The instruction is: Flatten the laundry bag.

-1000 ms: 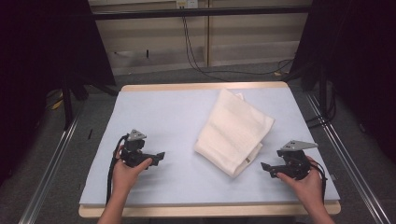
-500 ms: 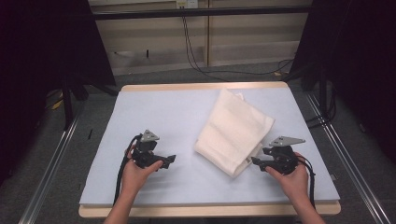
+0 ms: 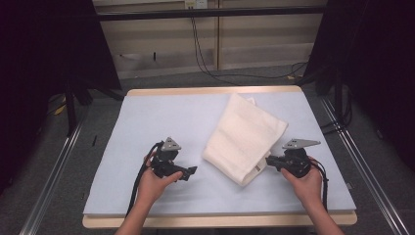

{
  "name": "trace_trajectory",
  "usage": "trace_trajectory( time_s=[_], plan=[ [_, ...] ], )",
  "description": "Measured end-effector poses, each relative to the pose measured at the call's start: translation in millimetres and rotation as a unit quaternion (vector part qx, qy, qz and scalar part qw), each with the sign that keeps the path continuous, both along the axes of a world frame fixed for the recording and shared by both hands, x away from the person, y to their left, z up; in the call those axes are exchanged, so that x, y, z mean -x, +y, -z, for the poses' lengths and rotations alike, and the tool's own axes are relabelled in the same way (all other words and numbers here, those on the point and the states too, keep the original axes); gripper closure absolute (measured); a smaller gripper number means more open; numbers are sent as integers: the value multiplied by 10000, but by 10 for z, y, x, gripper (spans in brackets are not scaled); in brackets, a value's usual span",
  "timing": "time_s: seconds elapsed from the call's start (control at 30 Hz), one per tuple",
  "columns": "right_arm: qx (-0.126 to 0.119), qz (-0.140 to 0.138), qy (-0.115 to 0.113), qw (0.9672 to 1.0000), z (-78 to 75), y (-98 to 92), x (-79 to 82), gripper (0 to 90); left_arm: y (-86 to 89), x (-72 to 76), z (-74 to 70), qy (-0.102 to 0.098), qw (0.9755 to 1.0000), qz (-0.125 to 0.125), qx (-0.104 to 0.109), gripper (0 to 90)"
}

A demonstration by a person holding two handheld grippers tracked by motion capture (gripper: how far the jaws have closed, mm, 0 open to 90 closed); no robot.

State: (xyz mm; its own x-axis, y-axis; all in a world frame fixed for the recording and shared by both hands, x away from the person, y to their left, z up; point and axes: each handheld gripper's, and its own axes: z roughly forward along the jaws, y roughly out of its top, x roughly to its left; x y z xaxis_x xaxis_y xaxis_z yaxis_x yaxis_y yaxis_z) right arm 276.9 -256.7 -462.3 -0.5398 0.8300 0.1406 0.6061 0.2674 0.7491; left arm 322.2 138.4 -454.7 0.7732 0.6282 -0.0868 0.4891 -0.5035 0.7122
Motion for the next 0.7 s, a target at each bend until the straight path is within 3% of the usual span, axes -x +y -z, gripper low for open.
trace_trajectory(
  time_s=[0.13, 0.33, 0.5, 0.7],
  plan=[
    [-222, -99, -31, 9997, -83, 44, 16, 861, -150, 47, -28, 27, 9996, 256, 70, 39],
    [-334, -176, -51, 9993, -121, 98, 7, 861, -238, 79, -40, -4, 9992, 345, 184, 39],
    [-452, -247, -71, 9986, -183, 164, 5, 859, -326, 121, -40, -29, 9985, 538, 70, 39],
    [-468, -293, -74, 9984, -185, 204, -11, 857, -416, 173, -14, -62, 9982, 596, 42, 38]
  ],
)
